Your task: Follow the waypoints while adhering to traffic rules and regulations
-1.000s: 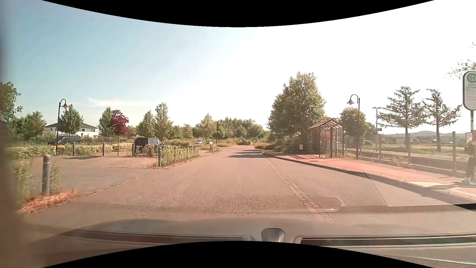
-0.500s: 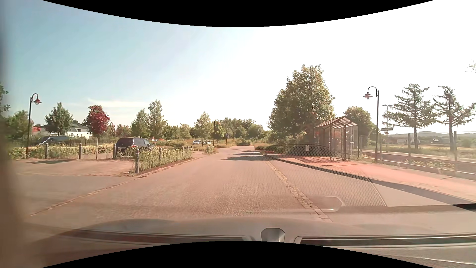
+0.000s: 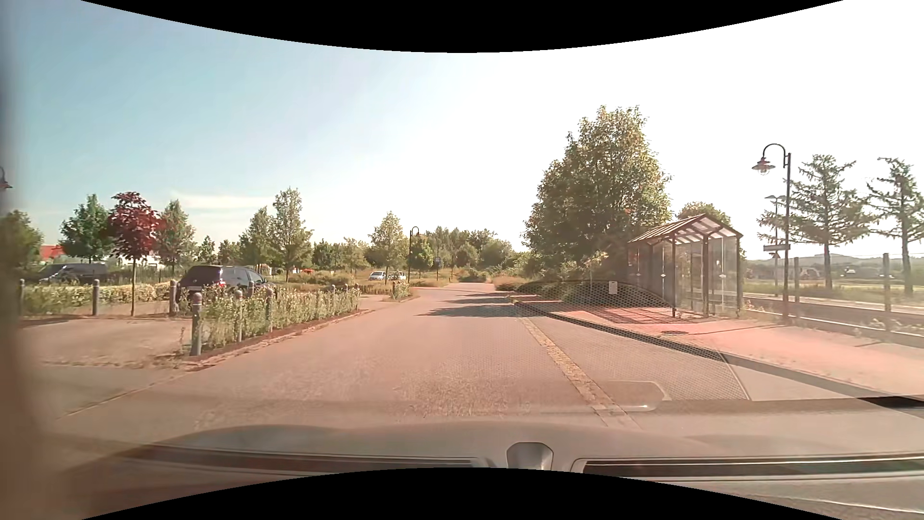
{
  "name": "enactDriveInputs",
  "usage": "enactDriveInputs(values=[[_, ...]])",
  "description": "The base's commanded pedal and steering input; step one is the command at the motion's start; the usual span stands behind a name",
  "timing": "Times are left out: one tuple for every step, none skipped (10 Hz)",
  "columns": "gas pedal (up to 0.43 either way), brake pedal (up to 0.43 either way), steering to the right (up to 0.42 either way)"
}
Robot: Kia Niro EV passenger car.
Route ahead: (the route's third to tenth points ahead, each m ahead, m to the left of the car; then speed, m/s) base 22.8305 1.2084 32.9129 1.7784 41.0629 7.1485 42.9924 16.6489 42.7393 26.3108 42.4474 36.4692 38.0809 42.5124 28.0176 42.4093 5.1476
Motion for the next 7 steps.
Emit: enactDriveInputs(values=[[0.098,0.006,-0.003],[0.098,0.006,-0.004],[0.098,0.006,-0.004],[0.098,0.006,-0.005],[0.098,0.006,-0.006],[0.098,0.006,-0.006],[0.098,0.006,-0.007]])
